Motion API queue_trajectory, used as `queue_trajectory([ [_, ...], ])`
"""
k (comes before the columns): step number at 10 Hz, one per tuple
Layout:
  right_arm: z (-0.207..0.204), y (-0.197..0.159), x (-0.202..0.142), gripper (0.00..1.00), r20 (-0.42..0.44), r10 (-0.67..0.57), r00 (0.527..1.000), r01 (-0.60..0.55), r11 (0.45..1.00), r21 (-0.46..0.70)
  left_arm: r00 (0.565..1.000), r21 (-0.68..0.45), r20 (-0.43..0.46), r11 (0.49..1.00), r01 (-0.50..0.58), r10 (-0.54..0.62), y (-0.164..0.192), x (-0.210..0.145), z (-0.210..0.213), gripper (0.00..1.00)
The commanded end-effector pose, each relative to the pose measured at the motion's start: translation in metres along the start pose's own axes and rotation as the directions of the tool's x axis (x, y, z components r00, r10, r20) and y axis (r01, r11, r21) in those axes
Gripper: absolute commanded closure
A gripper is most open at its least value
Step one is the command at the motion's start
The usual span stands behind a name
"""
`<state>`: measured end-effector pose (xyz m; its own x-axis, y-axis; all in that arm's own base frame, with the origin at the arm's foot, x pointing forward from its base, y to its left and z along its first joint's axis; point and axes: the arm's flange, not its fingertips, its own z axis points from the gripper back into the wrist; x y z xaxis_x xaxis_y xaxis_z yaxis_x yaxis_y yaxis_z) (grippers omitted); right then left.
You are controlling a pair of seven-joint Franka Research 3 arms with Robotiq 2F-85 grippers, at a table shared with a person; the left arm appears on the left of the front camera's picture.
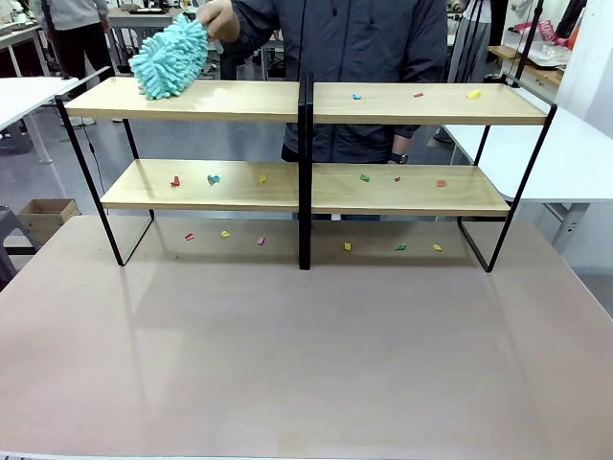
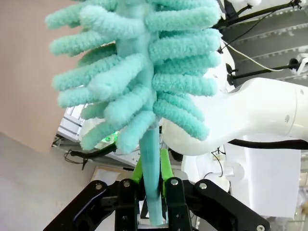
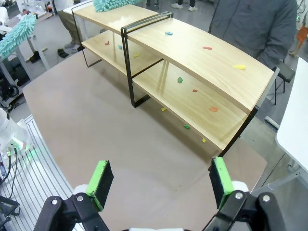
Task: Clean the shelves.
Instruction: Clean a randomly selected level of the Shelf with the Duster.
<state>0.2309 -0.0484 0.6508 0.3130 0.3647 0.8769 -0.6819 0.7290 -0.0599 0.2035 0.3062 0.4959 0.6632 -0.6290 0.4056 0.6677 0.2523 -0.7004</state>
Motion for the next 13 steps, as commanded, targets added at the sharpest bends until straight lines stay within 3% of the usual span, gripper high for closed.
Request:
queue_trajectory([
  [1, 0.000, 0.000, 0.001, 0.00, 0.001, 0.001, 1.000, -0.001, 1.000, 0.001, 1.000, 0.015, 0.021, 1.000, 0.000, -0.001, -0.010, -0.002, 0.002, 0.88],
  [2, 0.000, 0.000, 0.001, 0.00, 0.001, 0.001, 1.000, -0.001, 1.000, 0.001, 1.000, 0.000, 0.000, 1.000, 0.000, 0.000, 0.000, 0.000, 0.000, 0.88],
  [4, 0.000, 0.000, 0.001, 0.00, 0.001, 0.001, 1.000, -0.001, 1.000, 0.001, 0.982, -0.113, -0.161, 0.990, 0.084, -0.102, -0.032, 0.083, -0.031, 0.88],
  [5, 0.000, 0.000, 0.001, 0.00, 0.001, 0.001, 1.000, -0.001, 1.000, 0.001, 0.924, -0.184, -0.322, 0.971, 0.155, -0.208, -0.065, 0.116, -0.061, 0.88],
  [7, 0.000, 0.000, 0.001, 0.00, 0.001, 0.001, 1.000, -0.001, 1.000, 0.001, 0.695, -0.231, -0.656, 0.955, 0.186, -0.295, -0.107, 0.148, -0.105, 0.88],
  [9, 0.000, 0.000, 0.001, 0.00, 0.001, 0.001, 1.000, -0.001, 1.000, 0.001, 0.603, -0.302, -0.688, 0.915, 0.268, -0.404, -0.131, 0.173, -0.125, 0.88],
  [10, 0.000, 0.000, 0.001, 0.00, 0.001, 0.001, 1.000, -0.001, 1.000, 0.001, 0.637, -0.335, -0.626, 0.893, 0.302, -0.450, -0.145, 0.190, -0.141, 0.88],
  [11, 0.000, 0.000, 0.001, 0.00, 0.001, 0.001, 1.000, -0.001, 1.000, 0.001, 0.665, -0.291, -0.654, 0.932, 0.218, -0.360, -0.145, 0.199, -0.143, 0.88],
  [12, 0.000, 0.000, 0.001, 0.00, 0.001, 0.001, 1.000, -0.001, 1.000, 0.001, 0.624, -0.267, -0.689, 0.929, 0.256, -0.370, -0.060, 0.184, -0.182, 0.88],
  [13, 0.000, 0.000, 0.001, 0.00, 0.001, 0.001, 1.000, -0.001, 1.000, 0.001, 0.624, -0.267, -0.689, 0.929, 0.256, -0.370, -0.060, 0.184, -0.182, 0.88],
])
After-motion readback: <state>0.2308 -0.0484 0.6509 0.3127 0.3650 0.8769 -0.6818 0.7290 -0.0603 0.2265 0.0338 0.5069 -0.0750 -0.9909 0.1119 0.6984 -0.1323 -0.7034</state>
